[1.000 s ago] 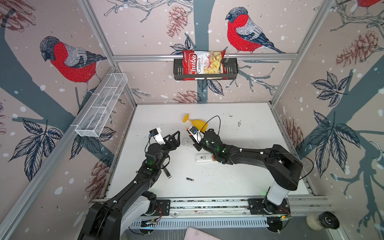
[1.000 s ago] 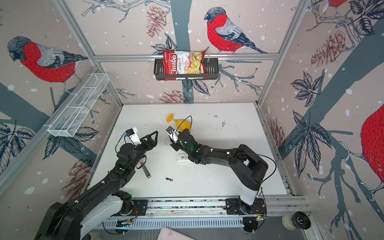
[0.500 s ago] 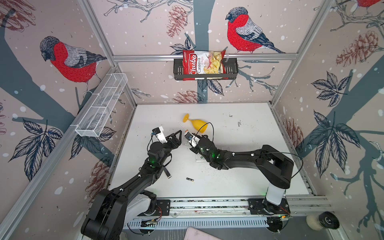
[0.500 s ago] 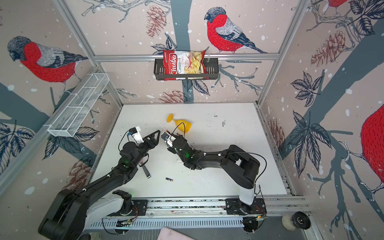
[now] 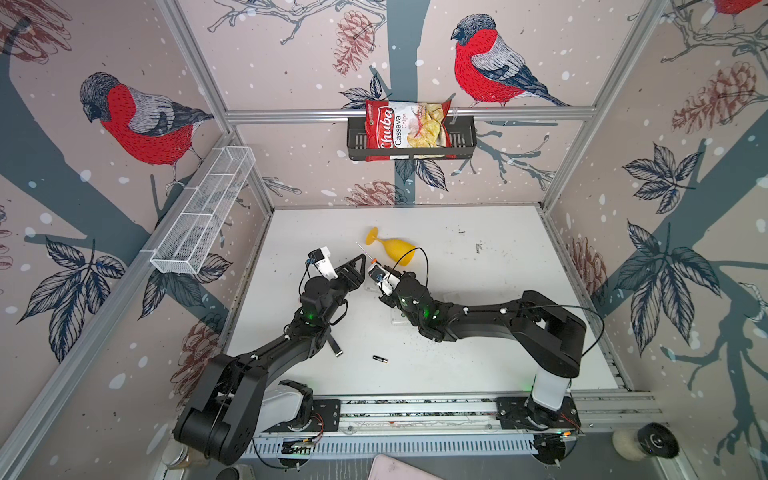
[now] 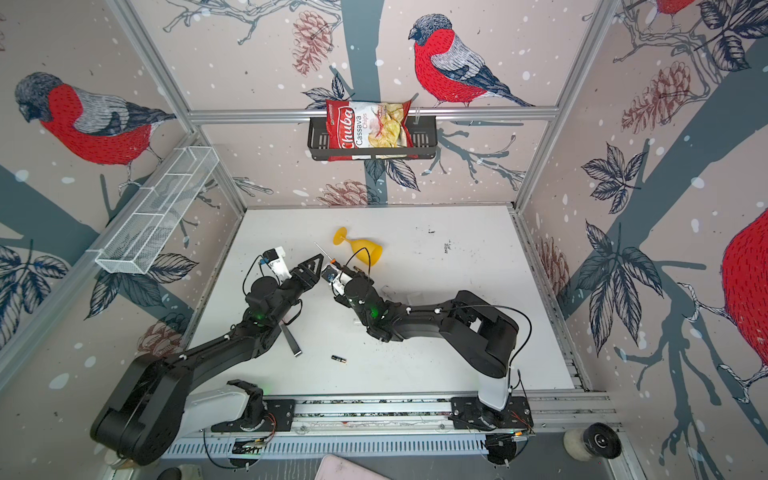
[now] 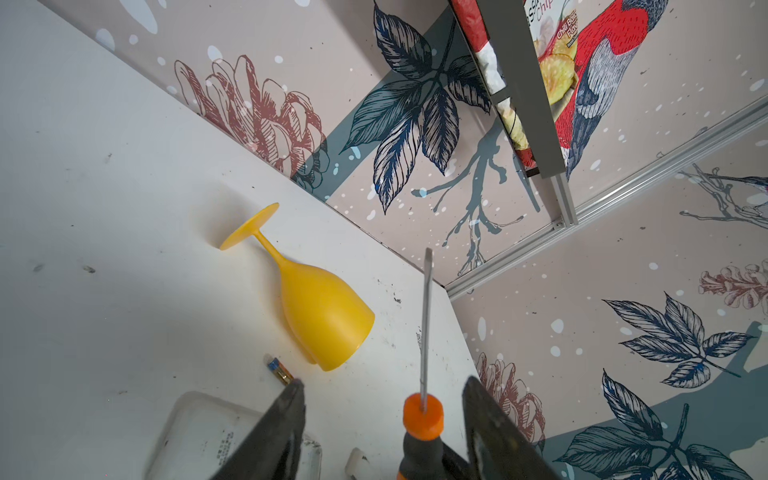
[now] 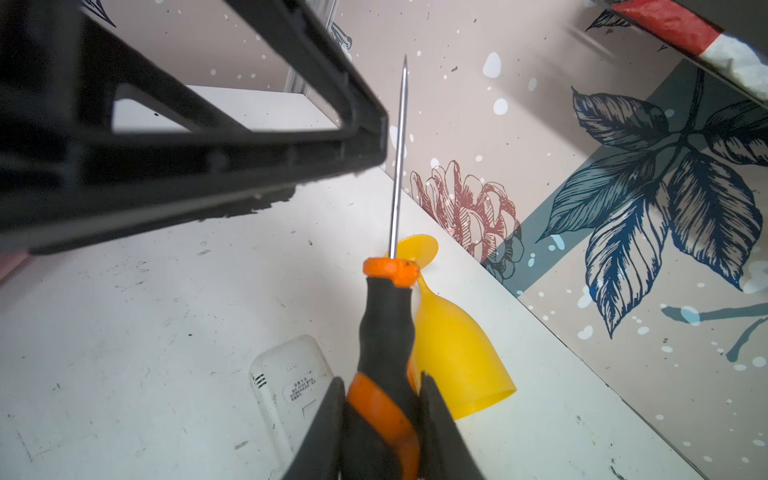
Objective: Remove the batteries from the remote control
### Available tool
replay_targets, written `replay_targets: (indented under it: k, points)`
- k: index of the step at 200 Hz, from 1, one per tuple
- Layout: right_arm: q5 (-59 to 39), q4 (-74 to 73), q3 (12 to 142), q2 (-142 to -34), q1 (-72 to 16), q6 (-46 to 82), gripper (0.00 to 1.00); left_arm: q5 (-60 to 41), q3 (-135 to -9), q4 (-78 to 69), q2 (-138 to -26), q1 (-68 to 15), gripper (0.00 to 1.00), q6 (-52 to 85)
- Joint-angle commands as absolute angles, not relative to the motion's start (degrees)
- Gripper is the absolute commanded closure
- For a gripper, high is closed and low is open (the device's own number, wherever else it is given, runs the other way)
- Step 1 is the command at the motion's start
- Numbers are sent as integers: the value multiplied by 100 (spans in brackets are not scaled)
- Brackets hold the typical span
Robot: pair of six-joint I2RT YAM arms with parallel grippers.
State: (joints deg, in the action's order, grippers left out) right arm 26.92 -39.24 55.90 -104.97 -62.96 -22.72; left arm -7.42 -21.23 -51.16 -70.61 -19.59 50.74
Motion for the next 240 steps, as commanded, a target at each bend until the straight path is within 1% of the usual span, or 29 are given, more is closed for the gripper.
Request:
replay_targets:
  k: [1,24,70,95,107,144,155,171,198,221,240]
  points:
    - [2742,-4169,5555,-10468,-6324,-2320,100,-914,-2229,-5724,-7281,-1956,41,5220]
    - [2737,-4176,5546,-10460,-6322,-2324,100,-1009,-2311,-5977,-7588,-1956,44,5337]
    - [2760,-4200,5537,-10493,-6323,-2333,100,-1210,-2478,-6465,-8186,-1951,59,5604]
    - [2779,-4209,5538,-10529,-6327,-2345,100,-1321,-2526,-6742,-8466,-1956,66,5734]
    - [2788,-4212,5537,-10546,-6313,-2353,100,-1377,-2542,-6841,-8565,-1956,71,5757]
    - [2864,-4195,5570,-10608,-6310,-2347,100,-1379,-2529,-6891,-8675,-1961,95,5799]
    - [2911,-4180,5590,-10629,-6296,-2329,100,-1383,-2526,-6884,-8683,-1960,100,5810]
    - [2935,-4157,5607,-10633,-6287,-2296,90,-1397,-2520,-6888,-8692,-1961,100,5827]
    - [2941,-4094,5624,-10613,-6276,-2252,76,-1441,-2514,-6958,-8727,-1960,100,5862]
    - [2953,-4002,5651,-10563,-6266,-2176,59,-1488,-2502,-7018,-8704,-1952,100,5875]
    - [2732,-3783,5672,-10465,-6233,-2029,43,-1491,-2491,-7049,-8608,-1943,100,5855]
